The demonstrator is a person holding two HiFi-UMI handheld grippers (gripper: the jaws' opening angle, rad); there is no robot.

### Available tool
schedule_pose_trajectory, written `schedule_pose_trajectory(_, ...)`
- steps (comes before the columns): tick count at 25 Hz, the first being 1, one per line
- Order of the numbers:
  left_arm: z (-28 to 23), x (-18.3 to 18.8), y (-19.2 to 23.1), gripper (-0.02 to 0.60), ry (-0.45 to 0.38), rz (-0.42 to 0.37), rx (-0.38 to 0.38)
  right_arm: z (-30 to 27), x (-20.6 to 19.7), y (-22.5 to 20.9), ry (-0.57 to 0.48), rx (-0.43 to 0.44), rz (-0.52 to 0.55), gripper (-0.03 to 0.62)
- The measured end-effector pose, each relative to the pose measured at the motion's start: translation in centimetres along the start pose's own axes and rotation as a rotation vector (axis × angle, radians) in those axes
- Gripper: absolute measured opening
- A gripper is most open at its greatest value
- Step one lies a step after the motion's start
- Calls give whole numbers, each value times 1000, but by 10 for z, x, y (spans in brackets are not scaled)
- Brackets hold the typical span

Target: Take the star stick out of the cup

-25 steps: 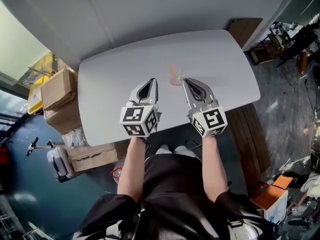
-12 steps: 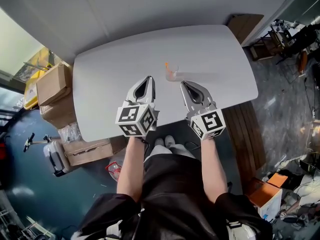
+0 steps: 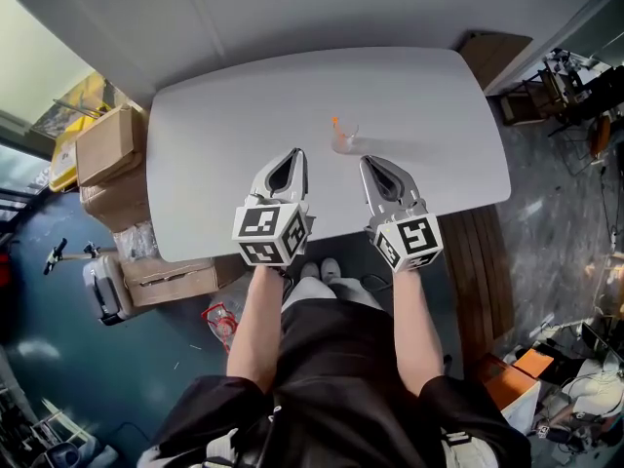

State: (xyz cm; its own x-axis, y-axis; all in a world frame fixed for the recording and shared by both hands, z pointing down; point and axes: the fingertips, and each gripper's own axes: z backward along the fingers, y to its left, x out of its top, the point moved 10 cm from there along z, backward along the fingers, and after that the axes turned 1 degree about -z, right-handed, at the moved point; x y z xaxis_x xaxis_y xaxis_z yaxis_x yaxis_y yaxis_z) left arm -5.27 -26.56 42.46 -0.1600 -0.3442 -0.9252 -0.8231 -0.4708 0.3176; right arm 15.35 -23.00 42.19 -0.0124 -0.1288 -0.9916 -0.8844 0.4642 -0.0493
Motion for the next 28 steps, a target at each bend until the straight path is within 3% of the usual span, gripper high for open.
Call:
schedule_pose_trajectory(8,5,2,6,2,14,11,19,-10,2,4,-28,78,-11,83)
schedule_pose_trajectory(13,1,5,0,2,11,-5,8,-14,3,7,-28,116,2,97)
schedule_pose_trajectory(17,-2,5,-4,2,18,-8,-3,-22,-5,3,-11,98,80,86)
schedule_pose_trajectory(28,2,0,9,2,30,14,6,-51,-30,-15,75,77,126,87)
